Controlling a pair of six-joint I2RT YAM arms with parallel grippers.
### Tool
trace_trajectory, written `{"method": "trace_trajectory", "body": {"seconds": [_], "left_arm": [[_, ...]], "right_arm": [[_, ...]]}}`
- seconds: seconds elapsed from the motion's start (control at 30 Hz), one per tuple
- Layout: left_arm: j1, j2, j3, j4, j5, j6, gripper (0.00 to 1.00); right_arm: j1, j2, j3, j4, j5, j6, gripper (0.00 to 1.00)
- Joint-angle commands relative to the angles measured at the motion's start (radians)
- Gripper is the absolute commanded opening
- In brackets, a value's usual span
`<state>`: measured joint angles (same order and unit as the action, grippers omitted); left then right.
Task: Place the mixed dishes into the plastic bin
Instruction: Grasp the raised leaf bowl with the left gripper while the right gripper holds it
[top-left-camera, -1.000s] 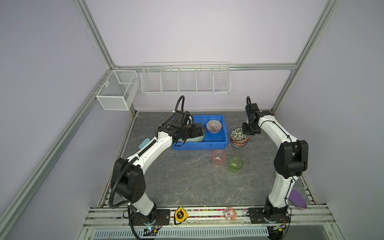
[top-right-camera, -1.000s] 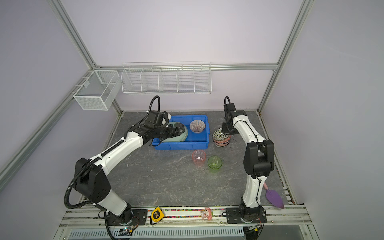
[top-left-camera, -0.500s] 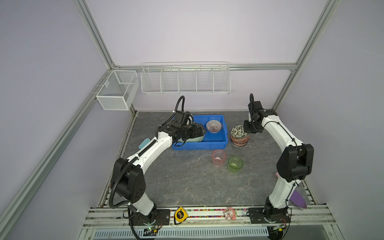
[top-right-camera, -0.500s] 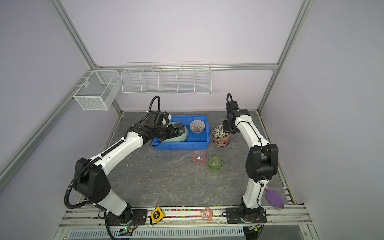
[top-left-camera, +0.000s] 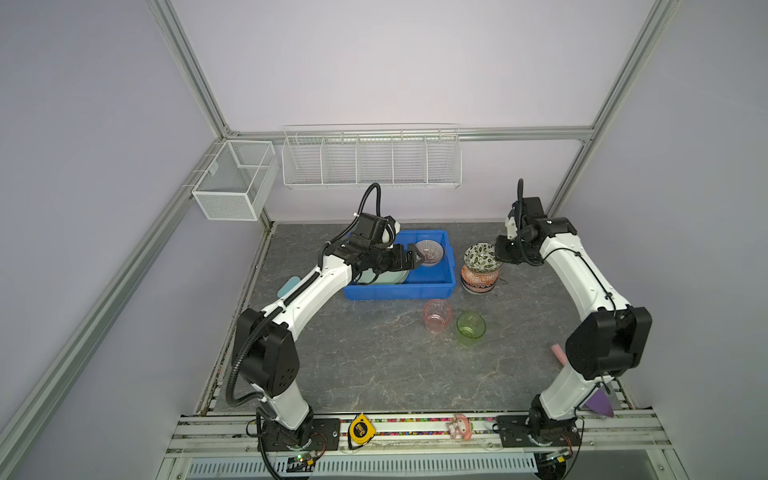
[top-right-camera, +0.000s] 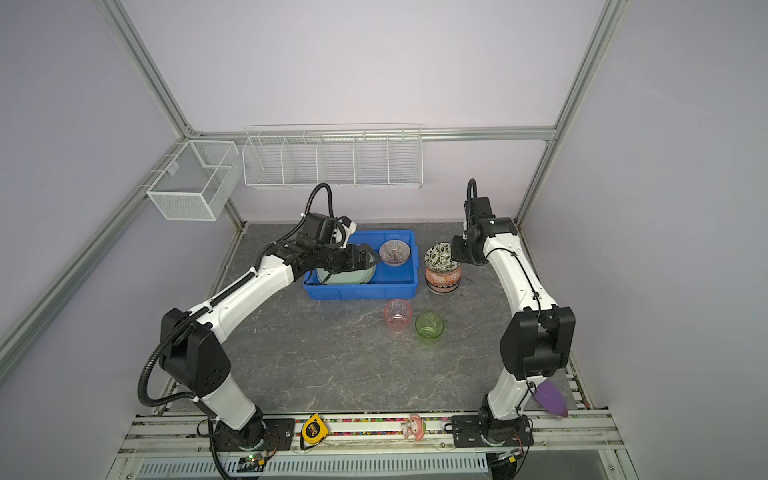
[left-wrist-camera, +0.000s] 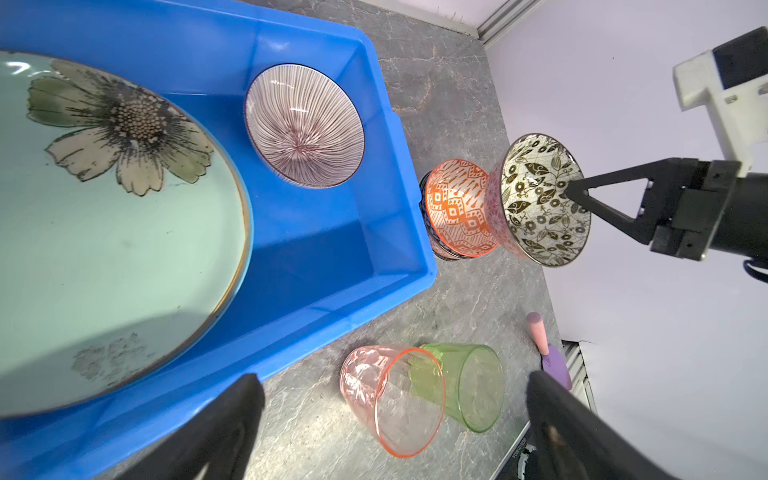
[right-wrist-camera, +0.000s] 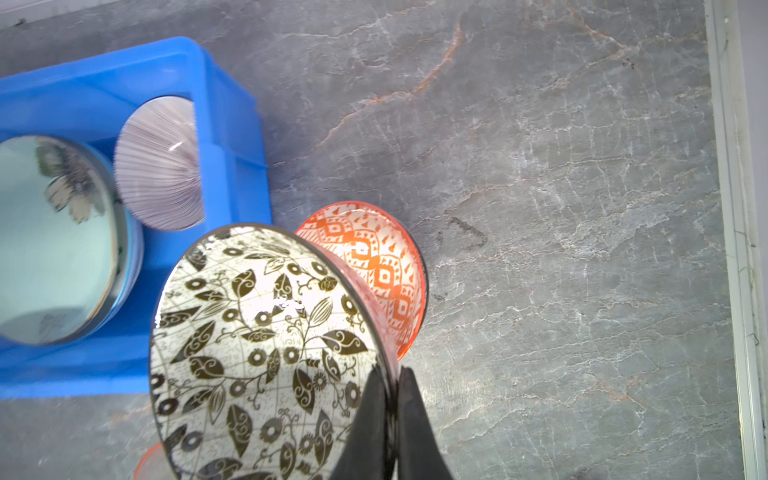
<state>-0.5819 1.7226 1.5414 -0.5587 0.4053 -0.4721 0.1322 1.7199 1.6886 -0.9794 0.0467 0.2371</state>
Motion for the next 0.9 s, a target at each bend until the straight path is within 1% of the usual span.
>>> {"method": "trace_trajectory", "body": {"seconds": [0.0, 0.13, 0.23, 0.5, 0.53, 0.63, 0.73, 0.87], "left_arm": [[-0.030, 0.050, 0.067, -0.021, -0.016, 0.015, 0.99], [-0.067, 0.105, 0.143, -0.037, -0.030, 0.008, 0.99], [-0.085, 0.141, 0.187, -0.049, -0.040, -0.005, 1.00], [-0.093, 0.158, 0.191, -0.013, -0.042, -0.081, 0.98], [-0.093, 0.159, 0.191, -0.010, -0.042, -0.087, 0.97], [-0.093, 0.167, 0.191, -0.010, -0.047, -0.100, 0.96], [-0.093, 0.176, 0.192, -0.027, -0.069, -0.109, 0.94], [-0.093, 0.176, 0.199, -0.071, -0.134, -0.123, 0.89]], "right_arm": [[-0.001, -0.053, -0.006, -0.014, -0.074, -0.033, 0.07], [0.005, -0.073, -0.013, -0.015, -0.123, -0.027, 0.07], [0.028, -0.079, -0.011, -0.012, -0.135, -0.025, 0.07], [0.067, -0.052, 0.016, 0.006, -0.147, -0.009, 0.07], [0.098, -0.046, 0.020, 0.010, -0.147, -0.006, 0.07], [0.128, -0.025, 0.042, 0.014, -0.157, 0.006, 0.07], [0.156, 0.000, 0.073, 0.015, -0.157, 0.014, 0.07], [0.190, 0.028, 0.109, 0.014, -0.156, 0.022, 0.07]]}}
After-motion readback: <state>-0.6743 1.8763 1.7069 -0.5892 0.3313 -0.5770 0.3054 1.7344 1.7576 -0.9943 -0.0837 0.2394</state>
